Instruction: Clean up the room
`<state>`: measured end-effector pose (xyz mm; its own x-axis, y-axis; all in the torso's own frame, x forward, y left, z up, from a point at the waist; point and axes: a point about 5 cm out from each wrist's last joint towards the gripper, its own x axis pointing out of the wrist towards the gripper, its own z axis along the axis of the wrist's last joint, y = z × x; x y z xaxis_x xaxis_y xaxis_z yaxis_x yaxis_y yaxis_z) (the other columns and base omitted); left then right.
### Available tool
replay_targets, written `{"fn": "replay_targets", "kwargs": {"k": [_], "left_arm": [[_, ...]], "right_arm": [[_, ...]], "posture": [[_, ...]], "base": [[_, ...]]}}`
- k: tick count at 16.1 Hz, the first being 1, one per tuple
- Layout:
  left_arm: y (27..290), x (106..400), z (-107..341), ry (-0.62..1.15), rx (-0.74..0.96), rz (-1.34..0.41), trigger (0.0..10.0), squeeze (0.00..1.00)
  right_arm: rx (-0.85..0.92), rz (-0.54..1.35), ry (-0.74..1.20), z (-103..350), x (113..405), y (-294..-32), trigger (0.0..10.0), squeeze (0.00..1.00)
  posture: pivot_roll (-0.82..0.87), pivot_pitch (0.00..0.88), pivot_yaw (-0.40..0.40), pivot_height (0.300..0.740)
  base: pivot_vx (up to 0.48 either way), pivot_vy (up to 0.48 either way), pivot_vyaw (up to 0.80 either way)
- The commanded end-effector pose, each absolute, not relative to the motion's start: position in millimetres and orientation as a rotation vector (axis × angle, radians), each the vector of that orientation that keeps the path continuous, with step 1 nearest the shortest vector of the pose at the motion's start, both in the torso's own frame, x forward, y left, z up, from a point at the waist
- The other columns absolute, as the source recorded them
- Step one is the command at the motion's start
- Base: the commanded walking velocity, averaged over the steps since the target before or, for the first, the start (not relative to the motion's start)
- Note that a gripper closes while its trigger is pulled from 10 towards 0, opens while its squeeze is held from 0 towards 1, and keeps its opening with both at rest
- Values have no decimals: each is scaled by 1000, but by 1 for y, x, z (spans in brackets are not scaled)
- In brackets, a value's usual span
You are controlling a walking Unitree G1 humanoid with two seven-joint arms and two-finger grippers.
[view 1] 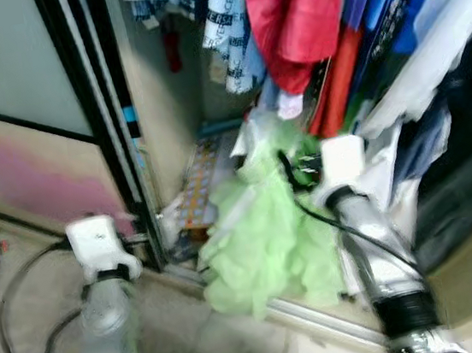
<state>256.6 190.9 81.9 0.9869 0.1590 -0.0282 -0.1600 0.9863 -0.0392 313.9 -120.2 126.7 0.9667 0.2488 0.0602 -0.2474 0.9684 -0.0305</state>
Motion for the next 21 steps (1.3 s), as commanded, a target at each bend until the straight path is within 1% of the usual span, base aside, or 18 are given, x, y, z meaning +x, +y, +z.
{"fn": "replay_targets", "kwargs": {"k": [1, 2, 4, 6, 7, 10, 13, 17, 21], "left_arm": [[186, 263, 86, 11, -12, 153, 10000, 0], [186, 266, 88, 7, -6, 147, 10000, 0], [184, 268, 89, 4, 25, 102, 10000, 0], [185, 268, 88, 10, 31, 97, 10000, 0], [189, 271, 89, 11, 37, 105, 10000, 0], [190, 276, 90, 11, 48, 106, 10000, 0], [190, 277, 91, 6, 57, 104, 10000, 0], [194, 275, 94, -5, 38, 138, 10000, 0], [194, 275, 95, -6, 42, 150, 10000, 0]], "right_arm": [[-34, 213, -56, 124, 315, -128, 10000, 0], [-38, 208, -57, 124, 315, -128, 10000, 0], [-40, 197, -51, 119, 306, -127, 10000, 0], [-29, 185, -43, 114, 300, -127, 10000, 0], [-20, 160, -47, 113, 300, -128, 10000, 0], [-10, 106, -54, 115, 303, -138, 10000, 0], [-18, 115, -57, 116, 306, -138, 10000, 0], [-21, 158, -65, 122, 312, -132, 10000, 0], [-25, 167, -66, 124, 317, -134, 10000, 0]], "posture": [[-46, 0, -64, 740], [-52, 0, -51, 740], [-64, 0, -18, 740], [-76, 0, 13, 740], [-90, 0, 35, 740], [-101, 0, 58, 740], [-94, 0, 53, 740], [-79, 0, 21, 740], [-81, 0, 14, 740]], "base": [[0, 0, 0], [0, 0, 0], [0, 0, 800], [0, 0, 800], [0, 0, 800], [0, 0, 800], [0, 0, 800], [0, 0, 800], [0, 0, 800]]}}
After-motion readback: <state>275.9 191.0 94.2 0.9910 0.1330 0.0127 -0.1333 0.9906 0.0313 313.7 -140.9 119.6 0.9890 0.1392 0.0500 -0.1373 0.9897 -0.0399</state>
